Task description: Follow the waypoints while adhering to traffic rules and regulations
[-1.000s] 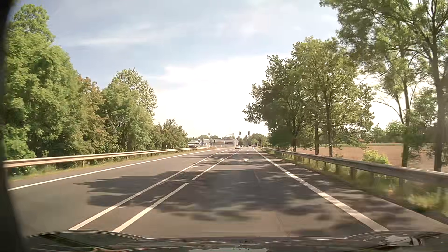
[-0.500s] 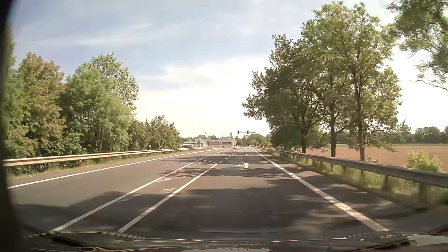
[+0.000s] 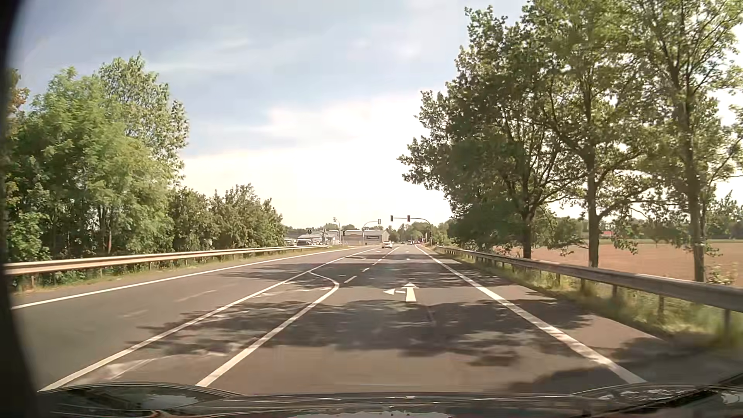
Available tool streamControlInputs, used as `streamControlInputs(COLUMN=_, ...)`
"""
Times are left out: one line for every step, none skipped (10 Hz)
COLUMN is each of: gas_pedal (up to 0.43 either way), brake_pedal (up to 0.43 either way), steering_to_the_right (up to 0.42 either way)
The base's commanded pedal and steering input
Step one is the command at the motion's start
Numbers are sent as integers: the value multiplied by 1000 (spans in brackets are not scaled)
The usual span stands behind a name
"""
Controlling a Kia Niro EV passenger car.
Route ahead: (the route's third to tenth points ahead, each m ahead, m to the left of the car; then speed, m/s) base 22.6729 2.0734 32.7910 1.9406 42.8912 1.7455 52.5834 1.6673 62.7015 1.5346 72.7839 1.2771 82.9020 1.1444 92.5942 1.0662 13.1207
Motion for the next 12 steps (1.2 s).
streamControlInputs(gas_pedal=0, brake_pedal=0, steering_to_the_right=6)
streamControlInputs(gas_pedal=0, brake_pedal=0, steering_to_the_right=6)
streamControlInputs(gas_pedal=0, brake_pedal=0, steering_to_the_right=6)
streamControlInputs(gas_pedal=0, brake_pedal=0, steering_to_the_right=6)
streamControlInputs(gas_pedal=0, brake_pedal=0, steering_to_the_right=6)
streamControlInputs(gas_pedal=0, brake_pedal=0, steering_to_the_right=6)
streamControlInputs(gas_pedal=0, brake_pedal=0, steering_to_the_right=6)
streamControlInputs(gas_pedal=0, brake_pedal=0, steering_to_the_right=5)
streamControlInputs(gas_pedal=0, brake_pedal=0, steering_to_the_right=6)
streamControlInputs(gas_pedal=0, brake_pedal=0, steering_to_the_right=5)
streamControlInputs(gas_pedal=0, brake_pedal=0, steering_to_the_right=4)
streamControlInputs(gas_pedal=0, brake_pedal=0, steering_to_the_right=3)
